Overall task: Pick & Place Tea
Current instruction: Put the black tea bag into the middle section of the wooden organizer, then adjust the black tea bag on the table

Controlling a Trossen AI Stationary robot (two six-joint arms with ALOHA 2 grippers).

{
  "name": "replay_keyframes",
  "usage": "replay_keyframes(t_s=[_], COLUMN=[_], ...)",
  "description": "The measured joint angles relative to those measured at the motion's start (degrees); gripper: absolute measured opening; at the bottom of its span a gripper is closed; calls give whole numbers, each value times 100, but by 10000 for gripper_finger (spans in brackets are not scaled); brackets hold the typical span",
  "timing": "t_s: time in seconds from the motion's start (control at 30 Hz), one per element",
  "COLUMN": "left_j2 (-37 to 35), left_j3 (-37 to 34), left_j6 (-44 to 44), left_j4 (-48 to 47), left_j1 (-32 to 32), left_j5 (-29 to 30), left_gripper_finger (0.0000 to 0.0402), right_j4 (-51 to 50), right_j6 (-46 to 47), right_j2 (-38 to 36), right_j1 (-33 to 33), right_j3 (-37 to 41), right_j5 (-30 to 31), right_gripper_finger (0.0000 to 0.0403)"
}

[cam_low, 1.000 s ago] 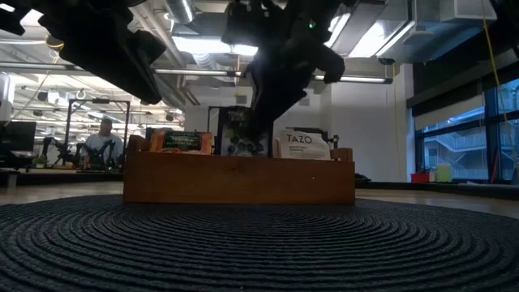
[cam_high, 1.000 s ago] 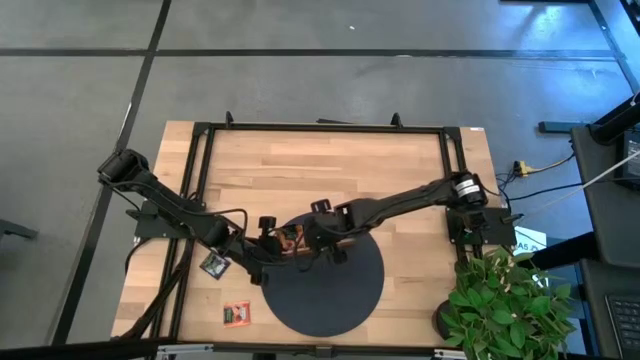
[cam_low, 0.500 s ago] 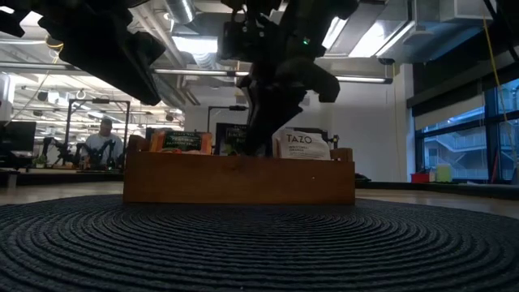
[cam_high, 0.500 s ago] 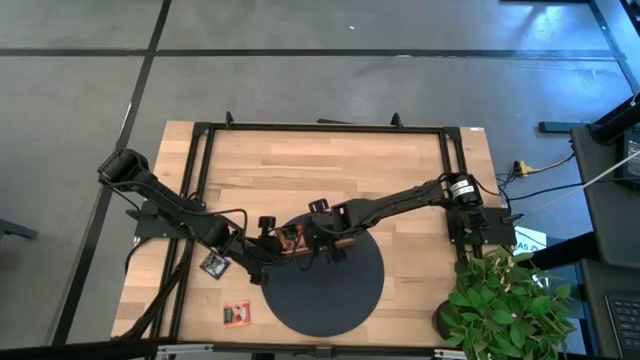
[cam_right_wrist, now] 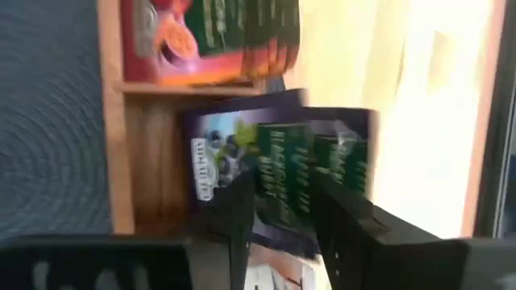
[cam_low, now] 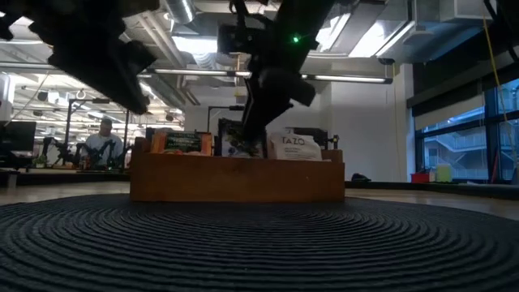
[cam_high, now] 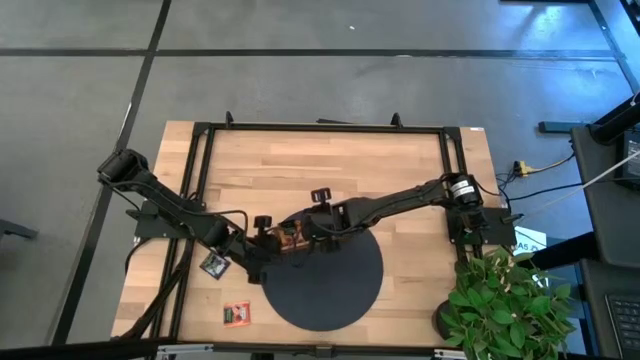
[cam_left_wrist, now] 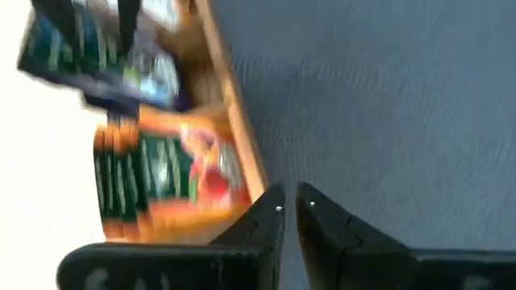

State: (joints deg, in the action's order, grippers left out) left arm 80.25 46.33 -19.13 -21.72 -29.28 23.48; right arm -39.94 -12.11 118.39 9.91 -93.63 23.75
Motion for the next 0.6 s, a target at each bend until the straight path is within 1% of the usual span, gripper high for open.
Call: replay_keyframes(t_s=[0.1, 0.2, 0.33, 0.4, 0.47, 0.53, 0.6], left_j2=[-22, -28, -28, -74, -182, -341, -476], left_j3=[0, 1, 0, 0, 1, 0, 2], left_j6=[-343, -494, -526, -677, -1078, -1618, -2384], left_j4=[-273, -293, -385, -715, -1159, -1716, -2257], left_j1=[-3, -28, -94, -170, -291, -452, -658], left_j5=[-72, -69, -89, -85, 15, 287, 551], left_gripper_finger=[29, 29, 29, 29, 29, 29, 29], right_j4=[-36, -74, -152, -283, -300, -340, -256], right_j6=[-44, -117, 84, 223, 285, 213, 126], right_j2=[0, 0, -3, -76, -167, -245, -295], right_j1=[56, 108, 116, 118, 118, 125, 122], right_j3=[-109, -117, -117, -115, -117, -76, -19], right_j5=[-206, -455, -441, -411, -543, -996, -1387], right_gripper_finger=[125, 124, 123, 122, 122, 122, 122])
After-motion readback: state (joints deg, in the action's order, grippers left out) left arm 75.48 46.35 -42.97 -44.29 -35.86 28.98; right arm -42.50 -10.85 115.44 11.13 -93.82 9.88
